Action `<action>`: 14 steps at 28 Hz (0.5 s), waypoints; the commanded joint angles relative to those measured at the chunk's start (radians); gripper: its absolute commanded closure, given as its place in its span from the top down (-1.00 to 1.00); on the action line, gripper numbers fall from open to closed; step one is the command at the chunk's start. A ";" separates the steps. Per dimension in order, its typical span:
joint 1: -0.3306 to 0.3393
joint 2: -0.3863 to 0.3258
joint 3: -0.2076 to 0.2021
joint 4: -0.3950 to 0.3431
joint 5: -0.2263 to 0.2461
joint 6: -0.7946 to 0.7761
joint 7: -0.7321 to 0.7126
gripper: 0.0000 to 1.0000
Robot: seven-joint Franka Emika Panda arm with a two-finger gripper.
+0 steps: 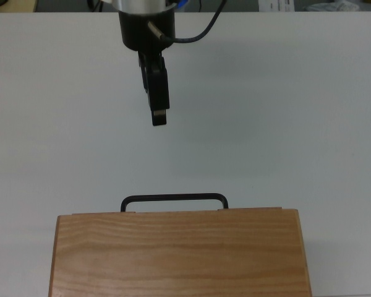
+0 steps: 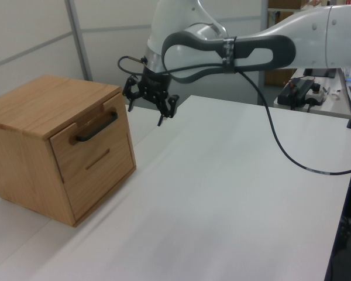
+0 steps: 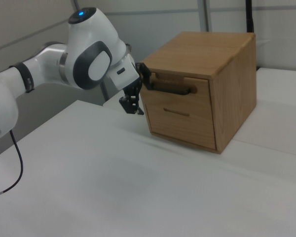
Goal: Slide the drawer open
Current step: 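Move the gripper toward the black handle of the upper drawer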
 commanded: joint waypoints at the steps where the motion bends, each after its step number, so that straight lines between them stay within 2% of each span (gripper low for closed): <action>1: 0.008 0.059 0.004 0.030 -0.070 0.114 0.059 1.00; 7: 0.021 0.122 0.004 0.058 -0.137 0.220 0.066 1.00; 14: 0.025 0.180 0.004 0.104 -0.162 0.297 0.073 1.00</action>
